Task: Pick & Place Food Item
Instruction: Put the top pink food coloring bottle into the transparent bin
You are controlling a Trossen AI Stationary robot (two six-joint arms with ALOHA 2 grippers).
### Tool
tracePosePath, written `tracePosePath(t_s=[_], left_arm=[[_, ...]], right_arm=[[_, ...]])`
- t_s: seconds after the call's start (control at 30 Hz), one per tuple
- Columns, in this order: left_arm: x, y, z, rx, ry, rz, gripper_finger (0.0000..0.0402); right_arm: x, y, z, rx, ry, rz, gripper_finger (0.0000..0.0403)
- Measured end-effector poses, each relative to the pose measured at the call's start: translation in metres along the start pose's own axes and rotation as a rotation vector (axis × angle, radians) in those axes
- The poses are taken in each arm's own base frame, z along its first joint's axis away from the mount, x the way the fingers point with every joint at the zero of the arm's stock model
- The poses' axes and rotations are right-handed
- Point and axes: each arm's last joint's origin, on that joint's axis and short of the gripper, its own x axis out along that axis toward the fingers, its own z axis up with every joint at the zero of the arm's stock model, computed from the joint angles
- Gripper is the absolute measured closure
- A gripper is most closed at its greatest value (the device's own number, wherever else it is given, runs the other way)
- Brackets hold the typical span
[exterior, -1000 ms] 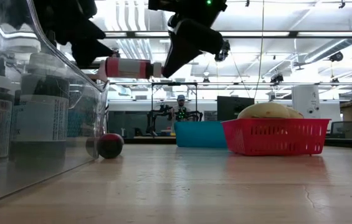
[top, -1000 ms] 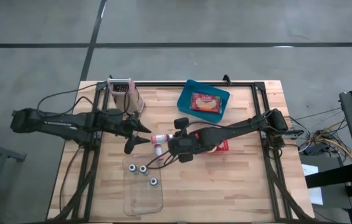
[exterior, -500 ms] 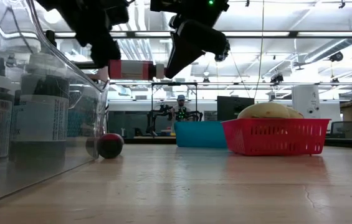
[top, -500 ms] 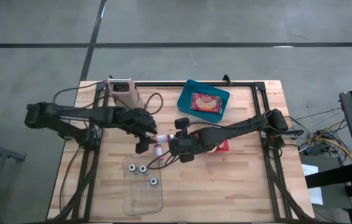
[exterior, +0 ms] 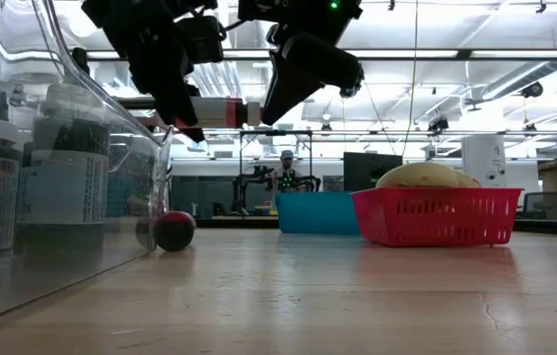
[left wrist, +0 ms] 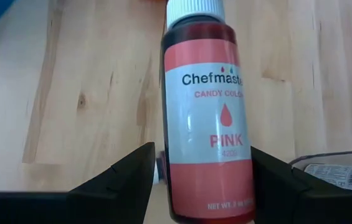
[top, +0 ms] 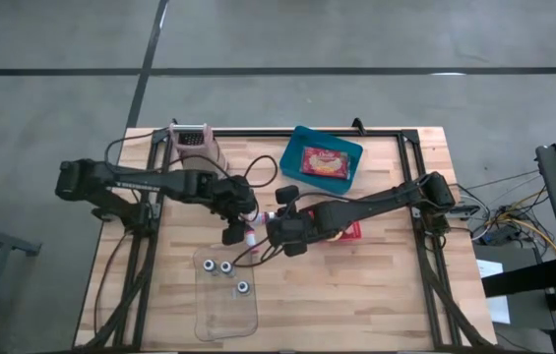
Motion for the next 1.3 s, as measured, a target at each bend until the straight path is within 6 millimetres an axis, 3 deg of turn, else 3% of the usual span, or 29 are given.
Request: tracePosePath(t_s=[0.5, 0.87, 1.3], left_arm=[[-0.0051, -0.0009, 0.0074, 0.015, -0.041, -0.002, 0.0183], [-0.0048, -0.0003, 0.0071, 0.035, -0.038, 0.015, 0.0297], [-0.0047, 0.0014, 0.0071, 0.084, -0.041, 0.074, 0.03]], right_arm=[[0.0026, -0.0043, -0.0003, 0.009, 0.0, -0.006, 0.0375], [0.0025, -0.0042, 0.0002, 0.008, -0.005, -0.007, 0.0375], [0.0033, -0.0052, 0.0008, 0.014, -0.012, -0.014, 0.0375]])
